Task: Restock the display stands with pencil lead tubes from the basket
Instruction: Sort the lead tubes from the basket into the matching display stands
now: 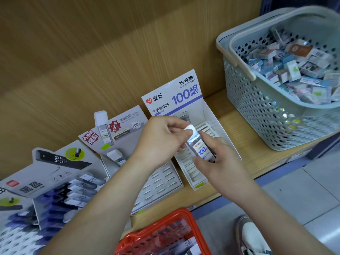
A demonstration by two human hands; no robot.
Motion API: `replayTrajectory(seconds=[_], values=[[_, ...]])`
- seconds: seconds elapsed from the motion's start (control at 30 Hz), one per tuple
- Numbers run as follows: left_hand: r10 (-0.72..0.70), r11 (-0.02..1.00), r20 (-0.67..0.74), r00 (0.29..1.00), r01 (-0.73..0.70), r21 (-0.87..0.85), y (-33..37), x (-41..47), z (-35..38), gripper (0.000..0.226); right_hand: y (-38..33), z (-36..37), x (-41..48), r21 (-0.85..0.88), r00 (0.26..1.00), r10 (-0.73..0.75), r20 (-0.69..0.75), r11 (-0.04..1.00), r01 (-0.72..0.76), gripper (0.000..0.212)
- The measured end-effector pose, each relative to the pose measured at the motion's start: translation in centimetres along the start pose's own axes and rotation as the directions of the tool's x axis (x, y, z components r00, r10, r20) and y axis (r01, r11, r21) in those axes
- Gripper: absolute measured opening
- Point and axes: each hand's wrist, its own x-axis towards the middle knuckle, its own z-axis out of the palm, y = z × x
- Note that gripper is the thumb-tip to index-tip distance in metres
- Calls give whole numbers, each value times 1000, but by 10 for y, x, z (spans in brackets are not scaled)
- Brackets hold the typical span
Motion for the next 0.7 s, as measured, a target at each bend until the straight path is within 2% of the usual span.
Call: replayTrajectory(seconds=[0.07,0.17,0.27,0.33,0.4,0.53,0.7], values=[[22,1000,-42,999,-22,2,1,1,-5,8,0,0,-1,-2,995,-53,-84,999,53,53],[113,993,-165,980,-117,-14,7,8,-13,8,0,-10,2,-27,940,-118,-321,993,116,43],[227,973,-276,934,-207,101,9,24,-14,9,9,-24,5,-172,883,-98,-459,985,19,47],[292,950,-290,912,-242,197,8,33,-7,4,21,-29,5,-216,893,-27,-450,973,-80,55],[372,906,-263,890,-287,311,7,38,3,8,32,-27,3,-215,914,58,-401,964,-155,61],[456,790,-168,874,-311,528,5,45,22,13,40,-21,1,-174,943,163,-289,960,-220,49],[470,738,-133,872,-307,601,-1,50,24,17,42,-22,1,-173,947,184,-265,957,-235,46]])
